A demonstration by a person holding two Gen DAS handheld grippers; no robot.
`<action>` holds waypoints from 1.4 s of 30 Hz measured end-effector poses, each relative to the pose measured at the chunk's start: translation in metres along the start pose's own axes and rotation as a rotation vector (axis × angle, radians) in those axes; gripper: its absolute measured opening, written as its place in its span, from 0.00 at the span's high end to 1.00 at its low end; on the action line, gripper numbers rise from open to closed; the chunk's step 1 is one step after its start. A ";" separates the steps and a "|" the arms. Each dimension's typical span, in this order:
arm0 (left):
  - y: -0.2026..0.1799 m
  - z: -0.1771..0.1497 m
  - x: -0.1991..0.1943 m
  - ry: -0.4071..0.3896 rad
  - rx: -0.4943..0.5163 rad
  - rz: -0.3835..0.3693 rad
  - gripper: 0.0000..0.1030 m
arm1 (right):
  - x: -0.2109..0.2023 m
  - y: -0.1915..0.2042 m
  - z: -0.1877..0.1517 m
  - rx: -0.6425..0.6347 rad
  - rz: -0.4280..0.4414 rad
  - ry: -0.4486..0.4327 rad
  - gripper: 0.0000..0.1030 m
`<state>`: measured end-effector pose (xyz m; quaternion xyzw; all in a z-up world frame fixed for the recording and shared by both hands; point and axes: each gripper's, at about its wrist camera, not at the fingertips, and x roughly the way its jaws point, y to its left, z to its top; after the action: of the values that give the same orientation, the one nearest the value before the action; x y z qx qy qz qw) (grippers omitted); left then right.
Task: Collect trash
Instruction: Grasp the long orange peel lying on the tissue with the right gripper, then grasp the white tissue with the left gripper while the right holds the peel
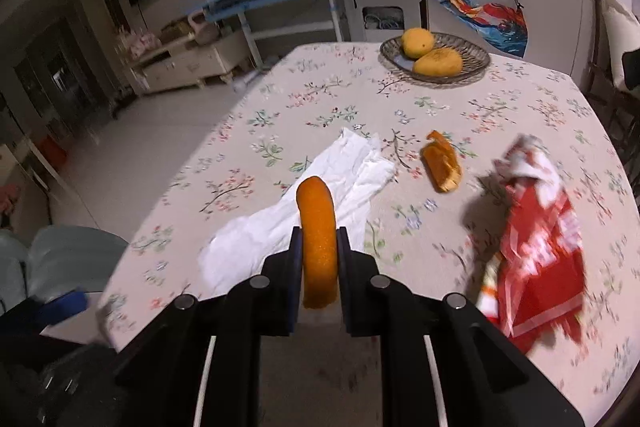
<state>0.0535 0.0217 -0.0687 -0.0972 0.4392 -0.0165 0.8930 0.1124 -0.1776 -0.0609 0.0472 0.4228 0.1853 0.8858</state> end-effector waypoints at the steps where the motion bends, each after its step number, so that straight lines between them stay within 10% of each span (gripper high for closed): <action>1: -0.002 0.002 0.002 -0.003 0.003 -0.001 0.22 | -0.005 -0.003 -0.004 0.007 -0.001 0.004 0.84; 30: -0.103 0.066 0.128 0.094 0.271 0.014 0.23 | -0.028 -0.039 -0.056 0.049 -0.069 0.037 0.83; 34: -0.102 0.068 0.127 0.067 0.296 0.018 0.46 | -0.028 -0.039 -0.056 0.050 -0.069 0.035 0.83; 38: -0.101 0.067 0.124 0.069 0.308 -0.023 0.91 | -0.029 -0.038 -0.057 0.051 -0.073 0.034 0.83; 42: -0.095 0.062 0.116 0.082 0.276 -0.073 0.95 | -0.030 -0.040 -0.058 0.081 -0.059 0.027 0.83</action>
<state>0.1789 -0.0753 -0.1049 0.0116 0.4648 -0.1133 0.8781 0.0620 -0.2303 -0.0853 0.0683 0.4429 0.1422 0.8826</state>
